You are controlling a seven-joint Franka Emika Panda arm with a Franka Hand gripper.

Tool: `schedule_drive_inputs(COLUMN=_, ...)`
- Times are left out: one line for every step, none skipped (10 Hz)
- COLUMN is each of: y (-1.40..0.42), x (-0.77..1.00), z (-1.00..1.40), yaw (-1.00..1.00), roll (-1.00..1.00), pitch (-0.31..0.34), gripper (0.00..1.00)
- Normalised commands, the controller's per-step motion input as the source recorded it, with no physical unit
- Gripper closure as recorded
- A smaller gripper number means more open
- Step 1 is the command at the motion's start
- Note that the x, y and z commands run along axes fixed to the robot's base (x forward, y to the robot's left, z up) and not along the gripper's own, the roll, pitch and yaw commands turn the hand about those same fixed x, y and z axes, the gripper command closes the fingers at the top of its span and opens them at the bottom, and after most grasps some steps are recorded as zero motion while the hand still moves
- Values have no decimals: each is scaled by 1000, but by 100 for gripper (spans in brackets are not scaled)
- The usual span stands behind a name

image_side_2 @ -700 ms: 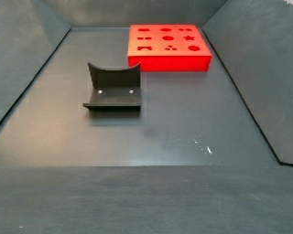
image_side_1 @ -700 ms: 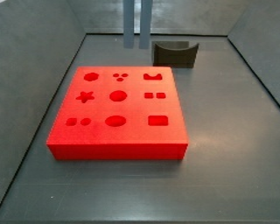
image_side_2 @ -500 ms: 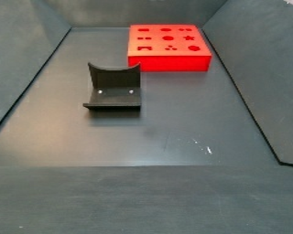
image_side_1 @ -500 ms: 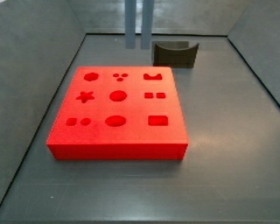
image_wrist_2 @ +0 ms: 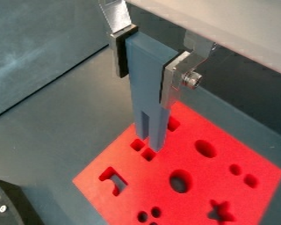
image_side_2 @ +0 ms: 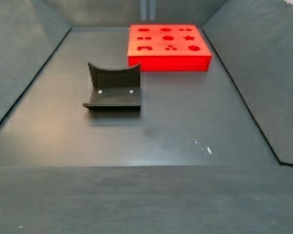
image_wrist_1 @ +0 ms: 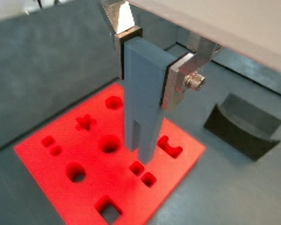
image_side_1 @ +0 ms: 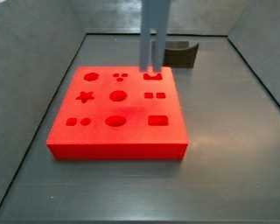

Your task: Insert the double-square object.

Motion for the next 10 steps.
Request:
schedule_drive_inputs(y=-17, x=94, z=-654, yaw=0, roll=143, pitch=-144, gripper=100)
schedule_drive_inputs(y=0, x=0, z=-491, yaw=6, roll=143, pitch=-144, gripper=100)
schedule_drive_inputs(y=0, x=0, z=-474, yaw=0, roll=109, pitch=-159, gripper=100)
schedule_drive_inputs(y=0, x=0, z=-420, yaw=0, roll=106, pitch=-154, gripper=100)
schedule_drive_inputs(y=0, x=0, z=-343, yaw=0, roll=16, pitch=-111, gripper=100)
schedule_drive_inputs(y=0, x=154, z=-266, yaw=0, roll=0, pitch=-4, gripper=100)
schedule_drive_inputs(y=0, x=163, z=-234, yaw=0, roll=11, pitch=0, gripper=100)
schedule_drive_inputs(y=0, x=206, z=-251, yaw=0, roll=9, pitch=0, gripper=100)
schedule_drive_inputs(y=0, x=191, z=-309, yaw=77, roll=26, pitch=0, gripper=100)
schedule_drive_inputs(y=0, x=123, z=-354, yaw=94, roll=37, pitch=0, gripper=100)
